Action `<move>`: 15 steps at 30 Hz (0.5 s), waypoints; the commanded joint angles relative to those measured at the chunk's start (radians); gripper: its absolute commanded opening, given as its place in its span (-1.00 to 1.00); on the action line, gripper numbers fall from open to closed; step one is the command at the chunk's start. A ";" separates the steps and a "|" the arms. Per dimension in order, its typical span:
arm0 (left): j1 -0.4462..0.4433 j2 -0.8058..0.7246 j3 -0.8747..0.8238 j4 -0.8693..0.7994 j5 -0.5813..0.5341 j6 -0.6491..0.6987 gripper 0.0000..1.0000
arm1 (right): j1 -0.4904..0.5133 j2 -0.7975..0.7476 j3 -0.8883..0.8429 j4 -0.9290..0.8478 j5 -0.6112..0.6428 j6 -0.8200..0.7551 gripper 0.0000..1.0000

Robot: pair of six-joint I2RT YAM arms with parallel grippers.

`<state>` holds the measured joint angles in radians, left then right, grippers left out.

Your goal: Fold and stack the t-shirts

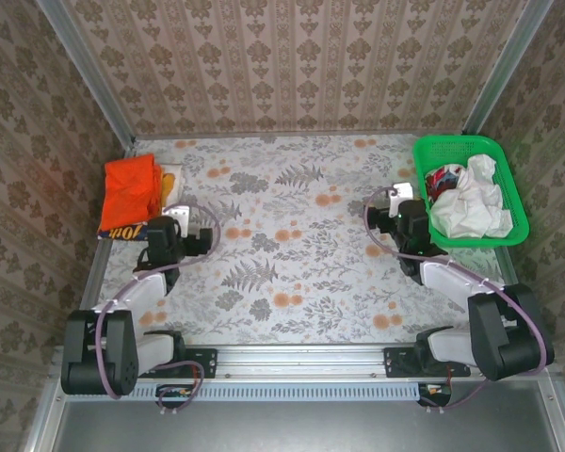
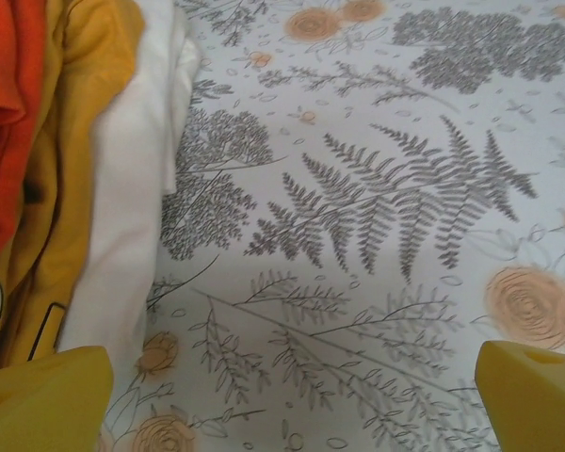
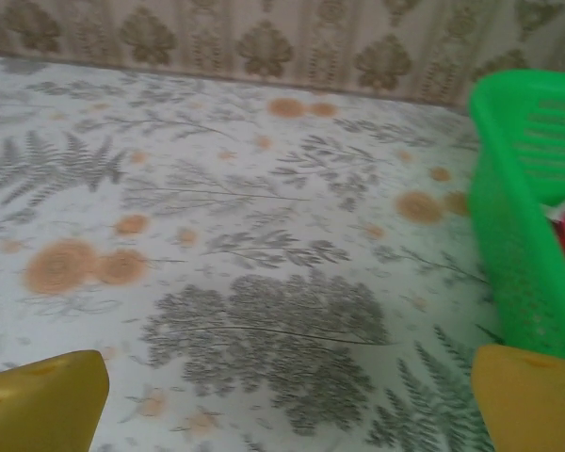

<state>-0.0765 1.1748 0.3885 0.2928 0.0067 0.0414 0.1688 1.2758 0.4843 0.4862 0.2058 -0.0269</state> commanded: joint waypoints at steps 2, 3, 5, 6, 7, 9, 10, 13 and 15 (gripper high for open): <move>0.028 0.052 -0.005 0.177 -0.008 0.064 0.99 | -0.095 0.045 -0.096 0.215 -0.005 0.028 1.00; 0.029 0.072 -0.008 0.222 -0.004 0.069 0.99 | -0.115 0.063 -0.118 0.279 -0.014 0.038 1.00; 0.037 0.115 -0.003 0.293 0.007 0.080 1.00 | -0.146 0.061 -0.117 0.269 -0.069 0.066 1.00; 0.043 0.138 0.007 0.312 0.007 0.083 0.99 | -0.157 0.073 -0.124 0.299 -0.088 0.075 1.00; 0.048 0.159 0.017 0.327 0.008 0.084 0.99 | -0.162 0.092 -0.135 0.340 -0.096 0.083 1.00; 0.075 0.196 0.058 0.304 0.034 0.051 1.00 | -0.167 0.161 -0.157 0.437 -0.113 0.091 1.00; 0.088 0.211 0.069 0.306 0.057 0.033 1.00 | -0.167 0.190 -0.158 0.464 -0.120 0.090 1.00; 0.096 0.262 0.050 0.413 0.119 0.015 0.99 | -0.167 0.265 -0.154 0.536 -0.160 0.072 1.00; 0.083 0.340 0.042 0.486 0.097 0.026 1.00 | -0.167 0.249 -0.121 0.441 -0.170 0.069 1.00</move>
<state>0.0154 1.4437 0.4217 0.6479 0.0612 0.0784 0.0063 1.4937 0.3614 0.9813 0.1120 0.0063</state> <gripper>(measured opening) 0.997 0.999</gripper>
